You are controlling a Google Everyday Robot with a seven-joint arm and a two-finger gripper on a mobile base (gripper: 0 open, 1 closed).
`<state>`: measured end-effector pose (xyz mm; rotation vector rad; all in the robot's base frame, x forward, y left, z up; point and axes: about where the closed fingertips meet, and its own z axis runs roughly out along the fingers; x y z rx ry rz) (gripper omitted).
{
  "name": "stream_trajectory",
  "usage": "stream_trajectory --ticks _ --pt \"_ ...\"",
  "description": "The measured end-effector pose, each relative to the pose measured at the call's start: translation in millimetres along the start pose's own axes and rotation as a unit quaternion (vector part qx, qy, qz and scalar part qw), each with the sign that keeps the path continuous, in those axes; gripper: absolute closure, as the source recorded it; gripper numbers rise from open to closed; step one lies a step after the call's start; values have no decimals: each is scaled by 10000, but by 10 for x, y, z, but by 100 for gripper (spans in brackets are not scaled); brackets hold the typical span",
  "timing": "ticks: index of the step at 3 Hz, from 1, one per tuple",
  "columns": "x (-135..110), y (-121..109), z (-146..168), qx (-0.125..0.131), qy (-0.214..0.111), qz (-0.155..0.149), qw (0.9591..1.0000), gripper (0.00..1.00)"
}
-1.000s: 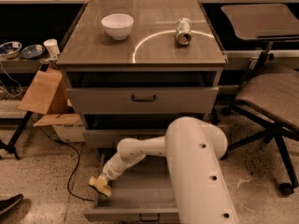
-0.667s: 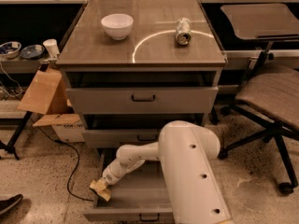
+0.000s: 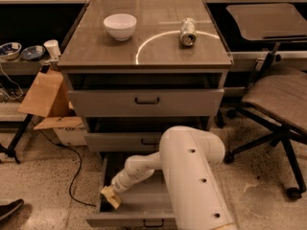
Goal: Place sponge into bottom drawer
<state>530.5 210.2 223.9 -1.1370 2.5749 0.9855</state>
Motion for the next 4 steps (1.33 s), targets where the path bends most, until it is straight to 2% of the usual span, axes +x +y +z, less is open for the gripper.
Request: stream_trajectory --ticks 1,2,3,4 --pt "91 -186 -72 280 -276 681 9969 100" --pt "70 -387 -177 564 -558 1405 9869 100" --pt "-4 -658 -243 701 -1134 2205 9662 100" --pt "-93 -831 -279 653 -1688 2610 9482 100"
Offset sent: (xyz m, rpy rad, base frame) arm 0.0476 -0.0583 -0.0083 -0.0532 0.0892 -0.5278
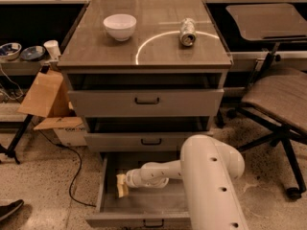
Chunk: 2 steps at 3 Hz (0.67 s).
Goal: Place sponge into bottom drawer
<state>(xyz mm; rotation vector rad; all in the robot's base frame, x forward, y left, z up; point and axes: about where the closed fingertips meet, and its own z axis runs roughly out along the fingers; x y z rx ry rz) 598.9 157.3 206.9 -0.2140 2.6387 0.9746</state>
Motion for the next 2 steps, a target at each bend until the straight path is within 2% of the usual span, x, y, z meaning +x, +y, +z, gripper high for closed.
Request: stream_trajectory --ticks 1,2 --pt "-261 -97 24 -229 -805 229 9962 100" --pt "-495 -24 89 -557 -1410 425 9875 100"
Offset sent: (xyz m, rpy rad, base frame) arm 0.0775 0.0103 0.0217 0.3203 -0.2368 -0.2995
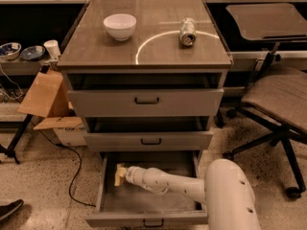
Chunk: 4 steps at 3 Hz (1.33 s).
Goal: Place sponge into bottom drawer
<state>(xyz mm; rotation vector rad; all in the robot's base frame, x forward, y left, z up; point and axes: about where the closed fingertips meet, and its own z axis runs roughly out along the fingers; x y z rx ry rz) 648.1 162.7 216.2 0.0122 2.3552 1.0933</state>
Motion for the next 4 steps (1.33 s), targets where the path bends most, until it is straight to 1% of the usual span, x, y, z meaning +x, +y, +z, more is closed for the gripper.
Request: stream_trajectory --ticks 1,2,3,4 --pt "-122 125 165 -242 -279 92 9993 100" --pt "-192 234 278 -273 -383 36 9989 100" --pt "-304 305 317 -110 -529 -329 9980 97" --pt "-400 320 308 -8 -598 -591 9965 75"
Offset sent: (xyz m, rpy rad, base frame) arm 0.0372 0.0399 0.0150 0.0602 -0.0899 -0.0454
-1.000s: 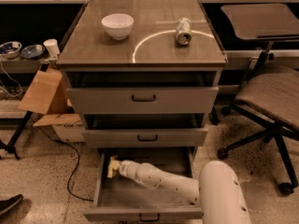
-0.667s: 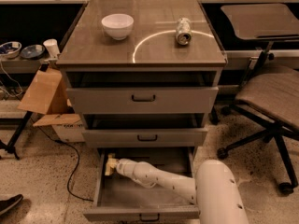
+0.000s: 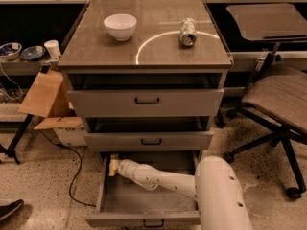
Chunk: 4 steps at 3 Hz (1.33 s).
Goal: Place sponge into bottom drawer
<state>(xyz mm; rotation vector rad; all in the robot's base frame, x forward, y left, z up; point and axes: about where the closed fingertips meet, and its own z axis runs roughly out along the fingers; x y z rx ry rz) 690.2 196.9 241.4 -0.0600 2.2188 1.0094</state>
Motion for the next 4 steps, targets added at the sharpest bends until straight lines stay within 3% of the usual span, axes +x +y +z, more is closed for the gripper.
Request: stream_trajectory --ticks 1,3,4 --pt "-93 -27 -9 39 -18 -290 9996 44" --pt "-118 -35 -8 21 -13 -400 9992 0" --pt "-118 -35 -8 21 -13 -400 9992 0"
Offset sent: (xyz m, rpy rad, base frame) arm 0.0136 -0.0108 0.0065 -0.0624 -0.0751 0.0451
